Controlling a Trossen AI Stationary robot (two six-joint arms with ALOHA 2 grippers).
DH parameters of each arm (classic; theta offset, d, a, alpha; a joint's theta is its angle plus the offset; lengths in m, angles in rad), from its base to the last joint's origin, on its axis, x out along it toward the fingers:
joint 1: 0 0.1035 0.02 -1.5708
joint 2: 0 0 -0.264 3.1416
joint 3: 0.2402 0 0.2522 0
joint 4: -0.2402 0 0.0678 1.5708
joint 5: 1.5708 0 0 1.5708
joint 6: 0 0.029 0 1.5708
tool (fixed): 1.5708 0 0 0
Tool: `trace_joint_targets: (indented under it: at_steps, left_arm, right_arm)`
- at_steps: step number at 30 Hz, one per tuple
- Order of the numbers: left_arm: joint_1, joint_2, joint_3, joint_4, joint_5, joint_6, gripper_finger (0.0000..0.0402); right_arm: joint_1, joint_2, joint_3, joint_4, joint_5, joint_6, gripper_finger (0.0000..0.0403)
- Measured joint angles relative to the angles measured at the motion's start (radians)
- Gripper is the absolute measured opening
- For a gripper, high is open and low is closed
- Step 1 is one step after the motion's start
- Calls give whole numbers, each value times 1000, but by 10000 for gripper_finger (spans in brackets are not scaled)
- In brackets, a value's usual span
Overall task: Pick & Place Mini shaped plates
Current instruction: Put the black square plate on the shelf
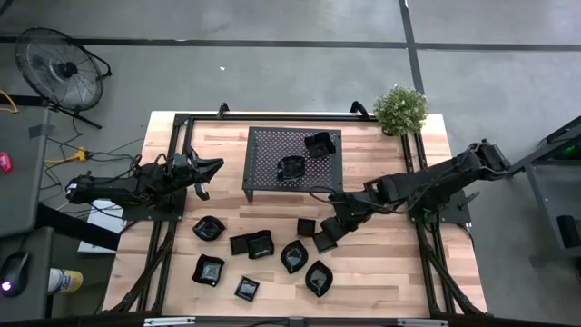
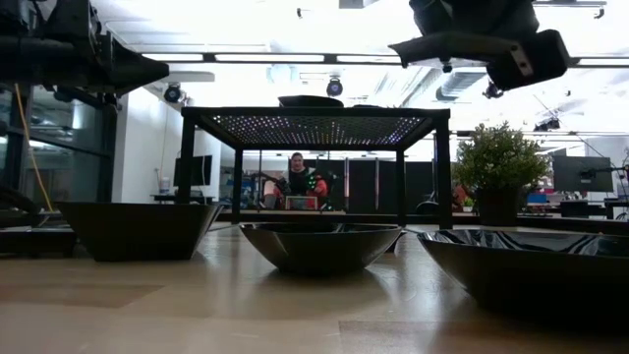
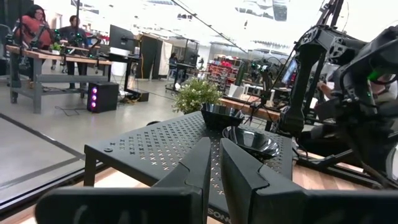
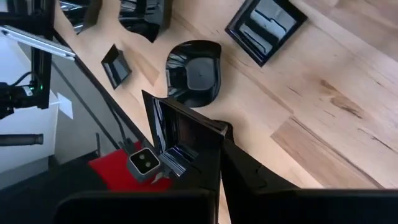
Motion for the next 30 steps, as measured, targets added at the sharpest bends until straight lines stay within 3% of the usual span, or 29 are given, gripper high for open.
trace_joint_targets:
  at_steps: [23, 30]
  left_arm:
    - [0, 0, 0, 10, 10, -4, 33]
    - [0, 0, 0, 8, 7, -71, 33]
  right_arm:
    - [0, 0, 0, -23, -2, 51, 2]
    - [0, 0, 0, -23, -1, 52, 5]
